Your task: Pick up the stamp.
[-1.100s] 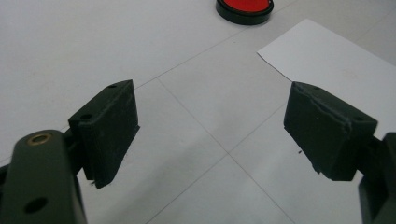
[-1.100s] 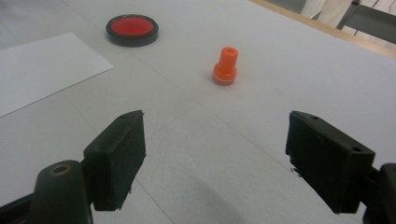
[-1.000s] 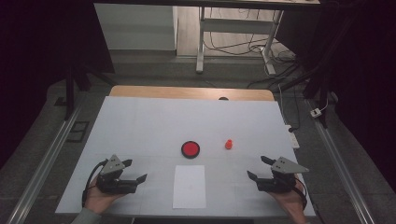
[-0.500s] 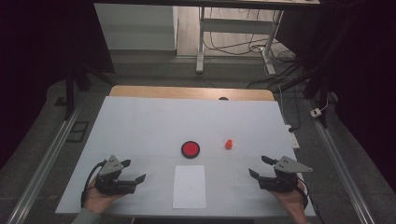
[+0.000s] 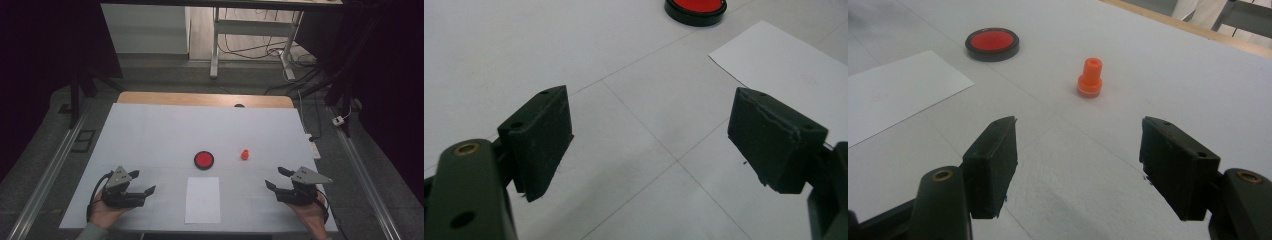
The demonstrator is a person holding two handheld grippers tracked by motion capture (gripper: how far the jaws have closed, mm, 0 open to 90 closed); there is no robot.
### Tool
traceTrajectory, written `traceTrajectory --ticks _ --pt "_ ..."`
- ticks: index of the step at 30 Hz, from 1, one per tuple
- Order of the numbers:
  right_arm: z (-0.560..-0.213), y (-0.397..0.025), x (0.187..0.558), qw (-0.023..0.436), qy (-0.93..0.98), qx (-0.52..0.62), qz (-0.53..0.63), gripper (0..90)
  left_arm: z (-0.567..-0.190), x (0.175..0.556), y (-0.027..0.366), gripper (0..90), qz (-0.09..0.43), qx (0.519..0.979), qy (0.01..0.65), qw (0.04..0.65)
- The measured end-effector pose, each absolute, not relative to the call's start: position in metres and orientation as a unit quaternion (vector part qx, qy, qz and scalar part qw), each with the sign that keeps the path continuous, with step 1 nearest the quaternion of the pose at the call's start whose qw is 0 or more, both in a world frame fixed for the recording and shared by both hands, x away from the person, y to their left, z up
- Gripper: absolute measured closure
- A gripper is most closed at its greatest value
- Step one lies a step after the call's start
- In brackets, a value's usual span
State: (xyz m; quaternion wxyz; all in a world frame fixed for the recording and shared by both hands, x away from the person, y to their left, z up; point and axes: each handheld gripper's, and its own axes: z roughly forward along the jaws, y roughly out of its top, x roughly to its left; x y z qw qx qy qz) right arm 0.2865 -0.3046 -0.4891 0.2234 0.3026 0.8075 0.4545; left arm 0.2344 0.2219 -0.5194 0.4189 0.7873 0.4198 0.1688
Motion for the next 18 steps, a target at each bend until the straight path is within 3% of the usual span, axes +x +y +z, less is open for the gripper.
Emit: traceTrajectory --ticks 18 --pt "-0.468 -0.282 0.302 0.217 0.811 0.304 0.451 33.6 -0.521 0.238 0.222 17.8 0.165 0.788 0.419 0.419"
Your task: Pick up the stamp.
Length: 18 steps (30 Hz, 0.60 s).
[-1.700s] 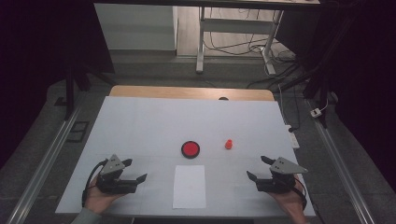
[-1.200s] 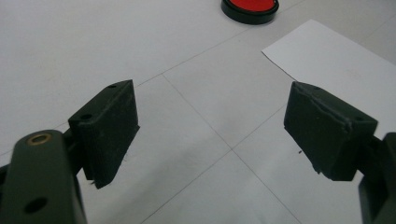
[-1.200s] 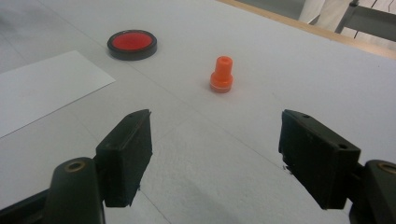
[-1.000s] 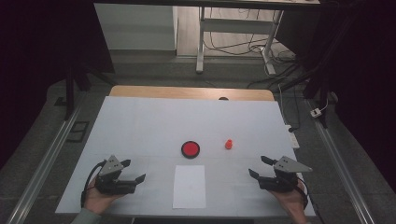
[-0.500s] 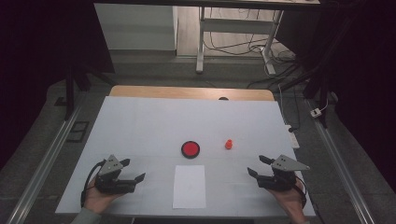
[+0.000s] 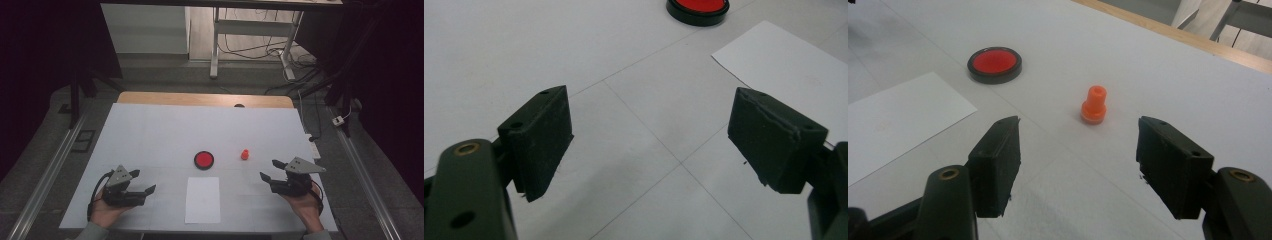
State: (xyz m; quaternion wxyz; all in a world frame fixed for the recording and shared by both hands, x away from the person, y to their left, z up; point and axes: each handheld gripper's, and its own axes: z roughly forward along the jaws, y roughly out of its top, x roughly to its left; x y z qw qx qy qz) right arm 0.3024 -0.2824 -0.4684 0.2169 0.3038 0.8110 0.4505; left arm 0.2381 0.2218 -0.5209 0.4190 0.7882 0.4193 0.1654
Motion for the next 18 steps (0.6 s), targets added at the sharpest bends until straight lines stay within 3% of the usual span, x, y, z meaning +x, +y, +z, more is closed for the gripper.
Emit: traceTrajectory --ticks 18 --pt "-0.467 -0.262 0.334 0.207 0.816 0.319 0.435 33.5 -0.522 0.24 0.221 17.8 0.164 0.789 0.421 0.417"
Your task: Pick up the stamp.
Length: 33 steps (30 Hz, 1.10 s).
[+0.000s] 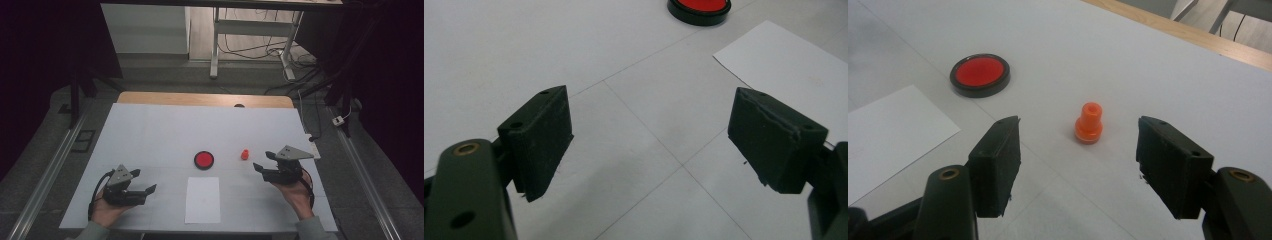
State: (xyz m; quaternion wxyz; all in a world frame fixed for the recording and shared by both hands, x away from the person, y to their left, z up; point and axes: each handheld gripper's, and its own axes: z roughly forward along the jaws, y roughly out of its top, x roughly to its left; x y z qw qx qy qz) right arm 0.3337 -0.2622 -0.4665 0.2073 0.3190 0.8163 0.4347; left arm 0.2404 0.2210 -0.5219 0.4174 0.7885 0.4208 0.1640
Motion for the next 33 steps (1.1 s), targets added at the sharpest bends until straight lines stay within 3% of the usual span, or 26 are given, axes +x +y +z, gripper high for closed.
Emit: traceTrajectory --ticks 33 --pt "-0.481 -0.239 0.376 0.194 0.819 0.332 0.427 33.7 -0.524 0.242 0.221 17.8 0.165 0.79 0.423 0.412"
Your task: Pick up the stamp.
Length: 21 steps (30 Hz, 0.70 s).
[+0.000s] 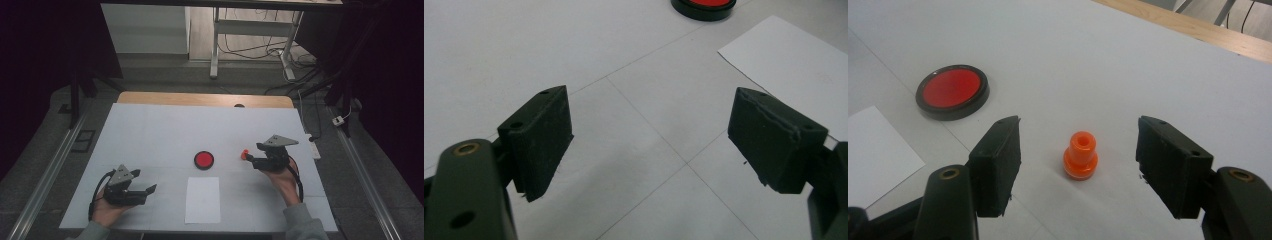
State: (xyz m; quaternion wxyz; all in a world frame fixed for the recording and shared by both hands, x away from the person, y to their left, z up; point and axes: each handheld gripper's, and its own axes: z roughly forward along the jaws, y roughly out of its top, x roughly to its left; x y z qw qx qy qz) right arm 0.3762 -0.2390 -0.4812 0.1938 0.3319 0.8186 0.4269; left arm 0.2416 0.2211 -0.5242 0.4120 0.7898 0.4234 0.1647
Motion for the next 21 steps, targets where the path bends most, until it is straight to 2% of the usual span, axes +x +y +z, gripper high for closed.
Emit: traceTrajectory --ticks 10,21 --pt "-0.494 -0.229 0.386 0.188 0.83 0.33 0.408 34.5 -0.525 0.242 0.221 17.8 0.163 0.791 0.422 0.411" --pt "-0.508 -0.221 0.396 0.202 0.836 0.329 0.391 41.5 -0.525 0.242 0.22 17.8 0.163 0.792 0.422 0.409"
